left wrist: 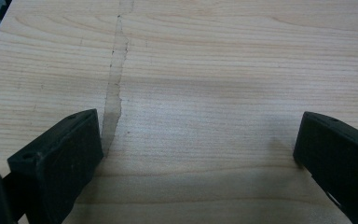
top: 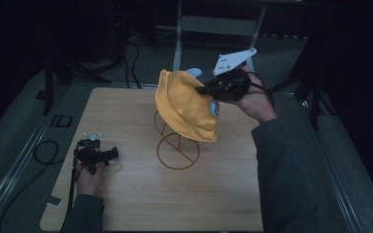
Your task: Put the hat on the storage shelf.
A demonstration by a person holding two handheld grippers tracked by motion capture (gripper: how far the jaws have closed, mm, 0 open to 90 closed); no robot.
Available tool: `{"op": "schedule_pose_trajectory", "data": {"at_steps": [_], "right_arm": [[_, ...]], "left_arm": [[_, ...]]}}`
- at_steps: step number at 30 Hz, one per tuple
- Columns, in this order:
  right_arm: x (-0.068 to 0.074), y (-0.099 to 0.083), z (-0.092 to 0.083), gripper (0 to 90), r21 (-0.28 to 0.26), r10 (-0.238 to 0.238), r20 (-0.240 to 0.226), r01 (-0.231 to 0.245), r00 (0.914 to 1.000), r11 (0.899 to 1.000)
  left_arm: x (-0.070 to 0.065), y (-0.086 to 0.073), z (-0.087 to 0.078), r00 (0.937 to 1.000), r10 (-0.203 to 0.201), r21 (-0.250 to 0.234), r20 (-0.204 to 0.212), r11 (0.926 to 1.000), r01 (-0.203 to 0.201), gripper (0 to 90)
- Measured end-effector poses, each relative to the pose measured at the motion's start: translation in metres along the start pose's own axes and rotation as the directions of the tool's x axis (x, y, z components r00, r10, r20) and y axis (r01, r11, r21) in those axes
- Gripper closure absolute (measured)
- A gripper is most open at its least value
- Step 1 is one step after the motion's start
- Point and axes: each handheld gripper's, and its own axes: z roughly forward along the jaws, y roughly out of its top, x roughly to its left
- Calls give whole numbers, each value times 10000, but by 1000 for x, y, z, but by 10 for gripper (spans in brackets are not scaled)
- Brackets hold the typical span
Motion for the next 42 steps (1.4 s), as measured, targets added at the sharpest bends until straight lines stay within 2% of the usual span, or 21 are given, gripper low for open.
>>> {"op": "schedule_pose_trajectory", "data": {"at_steps": [10,20,26,32,34,37,42], "right_arm": [[5,10,26,830,358,-96,-180,102,9998,9993],[3,14,38,816,383,236,-289,-224,9993,9990],[4,13,49,814,632,504,-371,-480,9980,9968],[6,14,49,821,792,623,-710,-566,9955,9952],[7,15,48,822,918,713,-975,-623,9927,9938],[14,17,52,820,1193,467,-1228,-319,9913,9923],[25,24,62,813,1244,123,-1636,82,9865,9922]], "left_arm": [[0,0,0,10000,-1,7,6,10000,1,11],[0,0,0,10000,-2,8,7,10000,2,11],[0,0,0,10000,-2,5,6,10000,2,11],[0,0,0,10000,0,6,7,10000,0,11],[0,0,0,10000,-3,8,8,10000,3,11],[0,0,0,10000,-1,7,7,10000,1,11],[0,0,0,10000,-11,-2,5,10000,11,11]]}}
